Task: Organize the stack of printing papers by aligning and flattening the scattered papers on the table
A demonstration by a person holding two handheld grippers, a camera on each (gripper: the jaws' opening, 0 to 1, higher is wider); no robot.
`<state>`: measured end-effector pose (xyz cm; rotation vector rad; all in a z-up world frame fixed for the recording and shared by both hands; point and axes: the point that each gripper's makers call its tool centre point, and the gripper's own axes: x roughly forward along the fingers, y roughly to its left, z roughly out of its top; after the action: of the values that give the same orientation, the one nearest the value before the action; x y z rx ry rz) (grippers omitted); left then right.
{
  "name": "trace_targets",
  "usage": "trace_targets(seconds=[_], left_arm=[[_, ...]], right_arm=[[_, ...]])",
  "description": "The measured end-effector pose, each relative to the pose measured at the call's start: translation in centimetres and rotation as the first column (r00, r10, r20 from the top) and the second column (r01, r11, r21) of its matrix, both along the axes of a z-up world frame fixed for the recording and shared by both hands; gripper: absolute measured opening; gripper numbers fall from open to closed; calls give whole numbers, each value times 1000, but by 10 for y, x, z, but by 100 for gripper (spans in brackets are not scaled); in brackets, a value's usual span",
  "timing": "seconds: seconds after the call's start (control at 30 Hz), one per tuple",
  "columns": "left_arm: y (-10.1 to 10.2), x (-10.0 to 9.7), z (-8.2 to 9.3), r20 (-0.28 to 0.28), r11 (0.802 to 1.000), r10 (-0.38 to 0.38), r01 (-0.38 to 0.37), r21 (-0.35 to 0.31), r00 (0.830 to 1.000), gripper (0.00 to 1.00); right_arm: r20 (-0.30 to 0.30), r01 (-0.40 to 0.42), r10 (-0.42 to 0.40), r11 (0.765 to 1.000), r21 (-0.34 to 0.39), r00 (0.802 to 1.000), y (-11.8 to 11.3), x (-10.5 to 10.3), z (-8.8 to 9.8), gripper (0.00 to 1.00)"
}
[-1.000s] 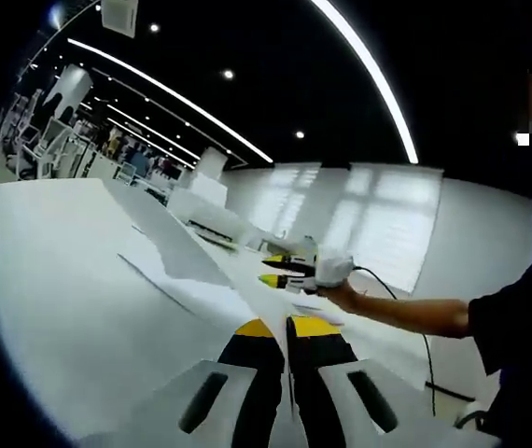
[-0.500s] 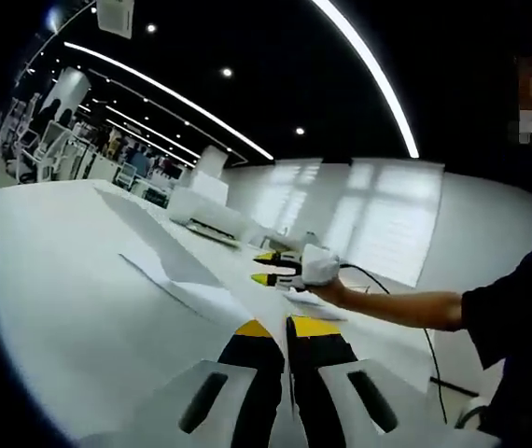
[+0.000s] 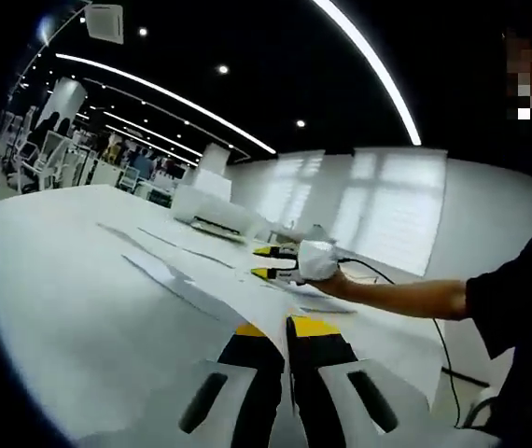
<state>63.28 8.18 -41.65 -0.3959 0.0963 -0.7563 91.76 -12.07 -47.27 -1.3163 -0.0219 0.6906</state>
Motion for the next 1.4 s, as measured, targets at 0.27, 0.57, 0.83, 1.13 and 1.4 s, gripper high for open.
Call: trace_targets(seconds=[0.27, 0.57, 0.83, 1.13, 1.4], left_arm=[[1, -1, 2, -1, 1000, -4, 4, -18, 1000, 6], [2, 1, 3, 5, 1000, -3, 4, -24, 1000, 6], [4, 2, 3, 3, 999, 1, -1, -36, 1000, 6], [4, 1, 2, 0, 999, 0, 0, -34, 1000, 6], [3, 1, 1, -4, 999, 1, -1, -33, 1000, 6]], right_arm=[[80, -16, 25, 994, -112, 996, 8, 3, -1, 18], [110, -38, 60, 981, -192, 992, 14, 2, -7, 13], [103, -68, 99, 961, -268, 990, 17, 1, -18, 0], [112, -87, 126, 948, -305, 986, 23, -2, -19, 0], [103, -83, 114, 961, -265, 988, 24, -3, -15, 0]])
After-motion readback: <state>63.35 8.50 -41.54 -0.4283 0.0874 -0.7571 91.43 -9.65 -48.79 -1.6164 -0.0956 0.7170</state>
